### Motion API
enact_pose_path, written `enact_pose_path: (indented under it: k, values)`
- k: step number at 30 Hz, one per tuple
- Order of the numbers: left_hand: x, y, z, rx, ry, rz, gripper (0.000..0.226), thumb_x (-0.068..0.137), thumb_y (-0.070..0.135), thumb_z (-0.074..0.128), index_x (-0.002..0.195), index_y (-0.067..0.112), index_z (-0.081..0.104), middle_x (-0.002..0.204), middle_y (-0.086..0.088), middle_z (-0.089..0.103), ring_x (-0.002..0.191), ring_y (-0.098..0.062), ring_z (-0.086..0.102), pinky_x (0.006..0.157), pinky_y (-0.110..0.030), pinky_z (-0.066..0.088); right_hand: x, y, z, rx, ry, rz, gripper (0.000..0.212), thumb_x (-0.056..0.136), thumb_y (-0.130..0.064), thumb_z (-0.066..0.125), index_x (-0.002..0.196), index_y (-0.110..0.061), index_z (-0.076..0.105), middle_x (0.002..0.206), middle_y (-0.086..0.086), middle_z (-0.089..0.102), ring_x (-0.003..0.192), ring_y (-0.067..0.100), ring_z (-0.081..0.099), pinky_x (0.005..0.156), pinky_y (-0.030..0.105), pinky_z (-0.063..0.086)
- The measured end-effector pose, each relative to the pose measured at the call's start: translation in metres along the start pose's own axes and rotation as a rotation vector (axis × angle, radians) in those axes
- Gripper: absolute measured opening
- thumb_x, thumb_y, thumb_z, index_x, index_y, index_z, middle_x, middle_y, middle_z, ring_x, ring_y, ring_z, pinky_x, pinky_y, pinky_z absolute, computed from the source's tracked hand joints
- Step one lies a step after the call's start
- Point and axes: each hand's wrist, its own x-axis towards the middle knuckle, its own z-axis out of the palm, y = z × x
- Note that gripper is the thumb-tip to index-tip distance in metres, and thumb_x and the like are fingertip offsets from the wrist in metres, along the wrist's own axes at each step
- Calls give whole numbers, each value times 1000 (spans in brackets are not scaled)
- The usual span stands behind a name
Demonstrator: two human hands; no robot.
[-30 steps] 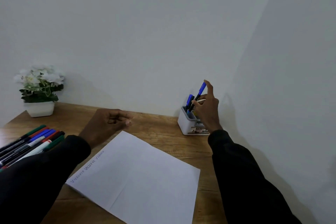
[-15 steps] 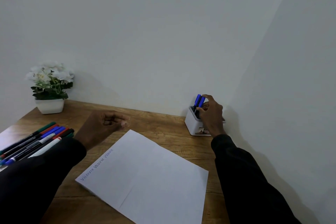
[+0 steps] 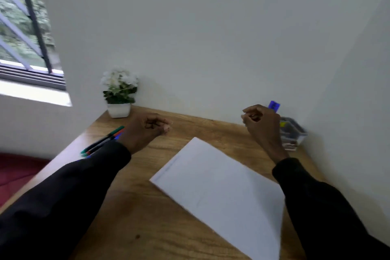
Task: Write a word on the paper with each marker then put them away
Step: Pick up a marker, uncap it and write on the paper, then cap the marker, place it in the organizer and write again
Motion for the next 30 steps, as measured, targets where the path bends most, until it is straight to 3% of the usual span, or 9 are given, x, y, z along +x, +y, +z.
enact_pose_path:
  k: [3,6,8,11,16,20,25,30]
  values:
    - [-15,-4,-24,64,54,-4,17,84,1,71,101,1,73,91,-13,75,81,-15,71,69,-9,52,-26,-33,31,49,-229,-94,15,83,-1,77,85,-16,79,76,-15,73,70,4,69,67,9,52]
    - [-28,-16,-51,93,100,-36,15,82,2,74,96,6,75,89,-14,75,74,-6,69,71,-14,54,-49,-60,65,106,-407,-135,18,83,0,80,83,-18,79,73,-13,73,66,3,70,63,11,53]
    - [-37,-25,-70,140,117,-45,15,81,5,75,96,10,76,90,-7,76,81,-12,71,78,-21,56,-61,-73,88,133,-483,-183,22,83,1,82,82,-21,78,73,-13,73,64,0,68,64,14,54]
    - [-45,-31,-92,189,129,-32,17,82,7,75,98,11,76,92,0,76,86,-17,72,80,-24,57,-71,-89,118,142,-543,-293,14,81,3,83,85,-10,80,76,-7,72,66,-2,65,66,9,50]
    - [-54,-37,-112,197,160,-34,19,82,9,75,101,10,75,92,1,75,86,-12,71,77,-21,57,-80,-119,157,66,-700,-498,12,89,-5,79,98,-11,79,97,3,76,83,10,68,77,25,59]
    - [-58,-46,-117,208,148,-39,20,82,9,74,102,9,74,95,1,75,86,-8,70,74,-18,56,-87,-138,179,-8,-781,-644,23,91,1,73,111,-10,74,113,9,73,102,20,66,90,31,54]
    - [-58,-52,-115,205,129,-34,20,82,8,74,102,10,74,96,1,74,88,-8,69,75,-20,57,-88,-146,189,-143,-898,-683,26,96,0,65,119,-12,69,128,11,66,118,25,58,99,37,51]
    - [-55,-55,-109,204,121,-31,20,83,10,74,103,9,74,98,-1,74,90,-11,69,79,-25,58,-88,-140,186,-244,-911,-732,26,97,-3,64,122,-11,66,134,12,61,122,26,52,96,34,47]
